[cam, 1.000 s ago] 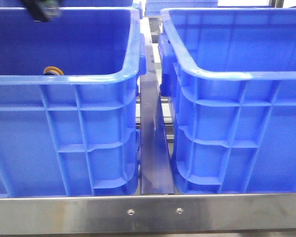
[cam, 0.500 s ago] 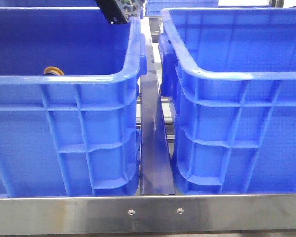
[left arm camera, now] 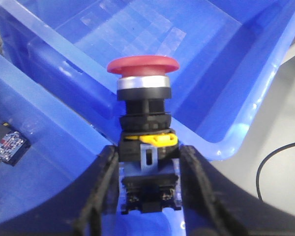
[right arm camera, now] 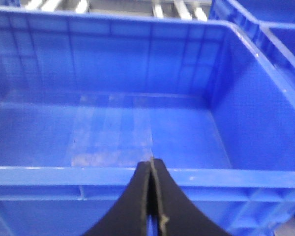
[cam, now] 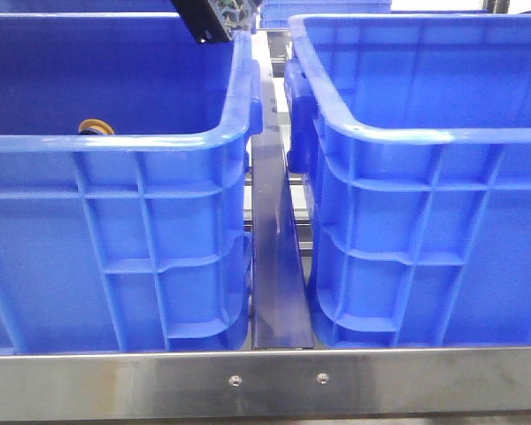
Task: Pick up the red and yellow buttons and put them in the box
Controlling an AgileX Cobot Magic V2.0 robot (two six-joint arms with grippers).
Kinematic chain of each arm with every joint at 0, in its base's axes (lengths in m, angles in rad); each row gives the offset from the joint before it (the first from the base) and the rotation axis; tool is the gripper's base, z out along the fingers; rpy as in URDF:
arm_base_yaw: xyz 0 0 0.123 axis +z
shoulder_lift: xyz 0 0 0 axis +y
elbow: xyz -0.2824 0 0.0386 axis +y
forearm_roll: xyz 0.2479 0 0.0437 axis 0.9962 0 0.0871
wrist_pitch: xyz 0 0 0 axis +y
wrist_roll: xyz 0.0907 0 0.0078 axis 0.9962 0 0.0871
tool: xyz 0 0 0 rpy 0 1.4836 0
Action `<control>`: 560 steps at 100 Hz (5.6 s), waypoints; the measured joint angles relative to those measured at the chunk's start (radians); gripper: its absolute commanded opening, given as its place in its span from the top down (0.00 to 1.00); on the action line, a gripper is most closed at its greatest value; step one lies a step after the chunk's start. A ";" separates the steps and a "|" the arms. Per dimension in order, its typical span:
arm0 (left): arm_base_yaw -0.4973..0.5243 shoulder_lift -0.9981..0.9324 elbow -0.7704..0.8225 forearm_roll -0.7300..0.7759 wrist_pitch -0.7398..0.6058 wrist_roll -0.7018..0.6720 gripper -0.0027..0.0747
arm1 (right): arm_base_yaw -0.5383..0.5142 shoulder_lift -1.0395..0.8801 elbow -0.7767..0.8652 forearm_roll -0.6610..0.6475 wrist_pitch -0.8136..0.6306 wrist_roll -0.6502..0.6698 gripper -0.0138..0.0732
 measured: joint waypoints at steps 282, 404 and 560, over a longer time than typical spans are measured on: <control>0.000 -0.001 0.002 -0.004 -0.009 0.000 0.50 | 0.388 1.252 -0.663 1.571 0.291 -0.684 0.58; 0.000 -0.001 0.002 -0.011 0.018 0.000 0.17 | 0.144 1.376 -0.665 1.563 -0.333 -1.512 0.58; 0.000 -0.001 0.002 -0.011 0.014 0.000 0.17 | 0.142 1.740 -0.915 1.579 -0.401 -1.521 0.32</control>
